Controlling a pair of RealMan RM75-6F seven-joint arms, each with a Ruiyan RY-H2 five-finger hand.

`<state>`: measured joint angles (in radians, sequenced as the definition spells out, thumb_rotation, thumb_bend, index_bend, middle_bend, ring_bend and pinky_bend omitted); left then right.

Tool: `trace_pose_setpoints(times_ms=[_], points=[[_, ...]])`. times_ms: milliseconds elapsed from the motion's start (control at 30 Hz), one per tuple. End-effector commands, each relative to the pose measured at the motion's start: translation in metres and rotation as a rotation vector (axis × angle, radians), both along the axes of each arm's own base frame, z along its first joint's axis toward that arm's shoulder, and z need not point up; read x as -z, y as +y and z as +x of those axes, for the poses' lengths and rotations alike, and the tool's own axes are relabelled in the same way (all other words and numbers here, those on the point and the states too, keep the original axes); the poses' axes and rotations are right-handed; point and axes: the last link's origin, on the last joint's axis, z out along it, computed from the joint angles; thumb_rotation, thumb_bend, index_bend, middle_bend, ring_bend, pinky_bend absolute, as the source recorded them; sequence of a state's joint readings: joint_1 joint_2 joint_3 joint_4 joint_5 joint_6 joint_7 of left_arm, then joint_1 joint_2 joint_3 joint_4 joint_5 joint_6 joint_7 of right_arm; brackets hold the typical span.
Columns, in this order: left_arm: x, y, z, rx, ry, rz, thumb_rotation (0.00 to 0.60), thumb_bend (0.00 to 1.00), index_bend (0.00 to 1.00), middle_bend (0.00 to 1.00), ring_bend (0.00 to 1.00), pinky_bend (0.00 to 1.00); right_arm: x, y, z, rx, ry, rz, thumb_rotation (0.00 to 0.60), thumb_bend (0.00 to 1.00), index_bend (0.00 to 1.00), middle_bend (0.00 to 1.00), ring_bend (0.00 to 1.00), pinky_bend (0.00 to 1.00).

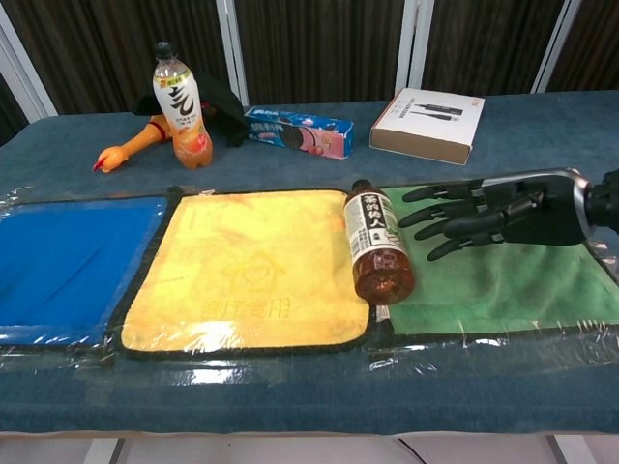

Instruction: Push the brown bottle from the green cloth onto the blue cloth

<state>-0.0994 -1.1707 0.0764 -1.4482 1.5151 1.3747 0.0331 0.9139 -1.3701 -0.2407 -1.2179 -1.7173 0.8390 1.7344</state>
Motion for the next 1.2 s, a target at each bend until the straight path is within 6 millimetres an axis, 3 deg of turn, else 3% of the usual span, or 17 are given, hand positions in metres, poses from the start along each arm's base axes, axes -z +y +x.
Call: trace_pose_setpoints(times_ms=[33,667,1200], points=[[-0.001,-0.001,-0.001,-0.002,-0.001,0.002,0.6,0.03,0.0,0.05,0.0,0.07,0.006,-0.002,0.013,-0.017,0.004,-0.001,0.555,0.06,0.0,0.12,0.07,0.19],[-0.009,-0.007,-0.005,-0.013,-0.013,0.031,0.6,0.03,0.0,0.05,0.0,0.07,0.043,-0.019,0.069,-0.065,0.031,-0.064,0.555,0.06,0.0,0.12,0.07,0.19],[-0.013,-0.01,-0.007,-0.02,-0.014,0.043,0.6,0.03,0.0,0.05,0.0,0.07,0.066,-0.014,0.095,-0.098,0.047,-0.039,0.556,0.06,0.0,0.12,0.07,0.19]])
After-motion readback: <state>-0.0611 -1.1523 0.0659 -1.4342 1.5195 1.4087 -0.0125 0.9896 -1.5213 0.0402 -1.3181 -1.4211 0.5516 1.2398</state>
